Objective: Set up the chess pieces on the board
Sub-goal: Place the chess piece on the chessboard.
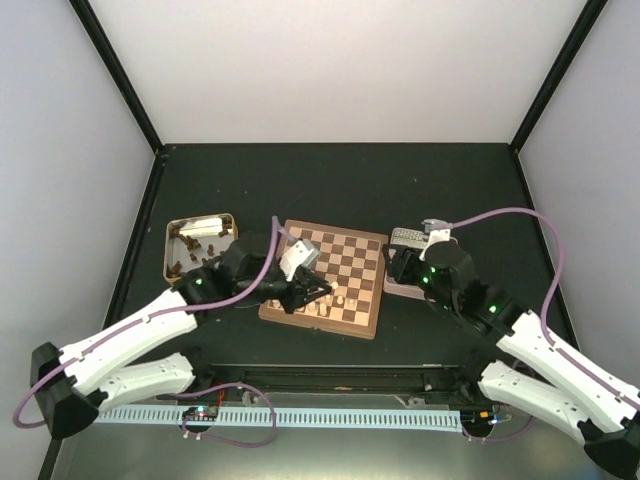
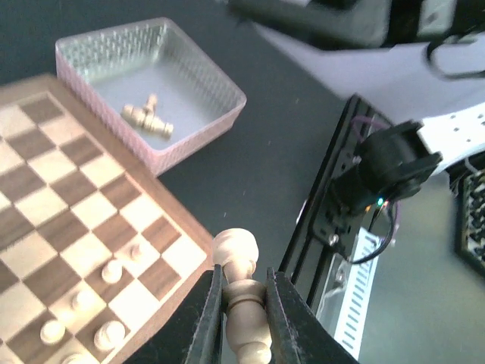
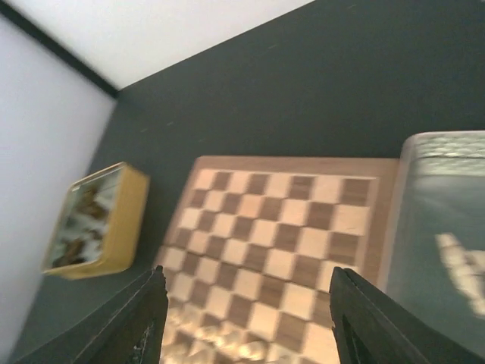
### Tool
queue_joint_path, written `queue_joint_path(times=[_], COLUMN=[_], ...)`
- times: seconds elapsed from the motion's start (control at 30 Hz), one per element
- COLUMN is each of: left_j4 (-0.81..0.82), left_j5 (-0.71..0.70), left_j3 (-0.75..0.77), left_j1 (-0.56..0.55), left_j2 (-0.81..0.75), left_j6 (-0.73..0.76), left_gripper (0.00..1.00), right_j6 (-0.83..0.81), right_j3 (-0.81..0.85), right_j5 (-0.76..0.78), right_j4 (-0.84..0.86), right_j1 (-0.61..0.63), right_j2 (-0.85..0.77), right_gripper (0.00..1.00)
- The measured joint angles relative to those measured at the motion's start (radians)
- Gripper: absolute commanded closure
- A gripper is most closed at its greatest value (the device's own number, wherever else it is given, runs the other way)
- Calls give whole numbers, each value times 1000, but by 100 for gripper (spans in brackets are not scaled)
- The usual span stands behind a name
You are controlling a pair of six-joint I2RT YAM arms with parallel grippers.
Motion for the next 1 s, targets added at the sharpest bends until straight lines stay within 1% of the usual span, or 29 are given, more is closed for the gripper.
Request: queue_joint_path(times=[0.2,0.37,0.5,0.77,1.0], left_j4=[-197,-372,-483,-618,-645], left_j5=[-30,-148,-247,-358,-398], left_j3=[124,303,395,492,517], left_j1=[-27,-114,-173,-228,-231], left_j2=[217,453,605,789,875], left_j6=[31,43,43,42,39], left_gripper=[98,98,99,98,98], right_j6=[1,6,7,8,8], right_j3=[-16,-43,-51,-52,-53], right_j5=[196,274,311,372,396], right_j4=[-114,-160,-183,-212,-221], right_j1=[0,0,0,-1,-5], right_j2=[-78,-114,-119,-134,-154], right_gripper=[39,38,38,35,35])
